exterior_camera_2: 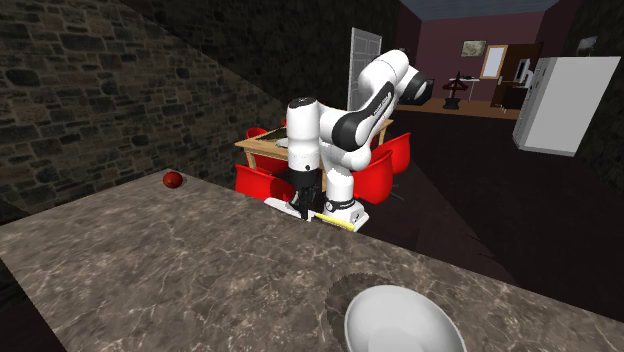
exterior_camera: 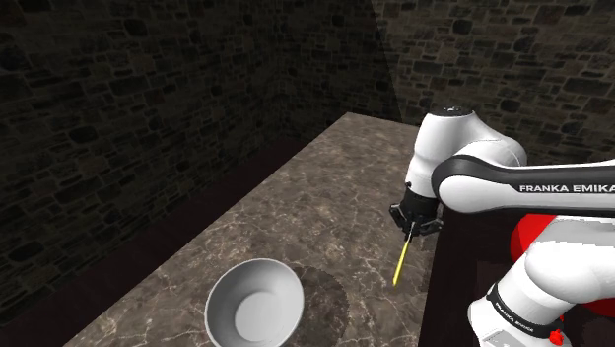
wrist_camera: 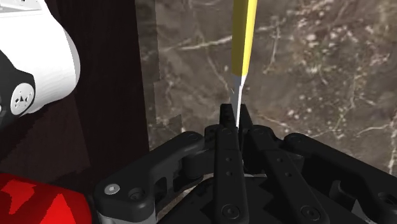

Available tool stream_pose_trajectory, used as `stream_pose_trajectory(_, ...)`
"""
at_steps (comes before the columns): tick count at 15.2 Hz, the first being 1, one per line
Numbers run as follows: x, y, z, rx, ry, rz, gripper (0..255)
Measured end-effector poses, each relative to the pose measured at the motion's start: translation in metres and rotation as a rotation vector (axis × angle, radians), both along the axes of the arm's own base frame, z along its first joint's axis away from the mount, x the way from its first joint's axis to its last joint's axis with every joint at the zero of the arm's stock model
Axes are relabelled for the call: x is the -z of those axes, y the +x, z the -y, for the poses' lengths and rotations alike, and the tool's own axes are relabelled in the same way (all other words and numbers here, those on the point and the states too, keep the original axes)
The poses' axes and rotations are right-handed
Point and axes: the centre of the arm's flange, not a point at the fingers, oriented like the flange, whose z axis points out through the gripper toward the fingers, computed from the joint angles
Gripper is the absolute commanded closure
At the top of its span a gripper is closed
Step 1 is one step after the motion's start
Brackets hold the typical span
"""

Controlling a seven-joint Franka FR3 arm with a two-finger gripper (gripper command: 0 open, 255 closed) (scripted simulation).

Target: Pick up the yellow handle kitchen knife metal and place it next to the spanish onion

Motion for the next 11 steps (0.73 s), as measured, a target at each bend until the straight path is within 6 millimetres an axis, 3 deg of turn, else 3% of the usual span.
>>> stream_pose_trajectory(11,-0.059,0.0,0.0,0.0,0.0,0.0,255)
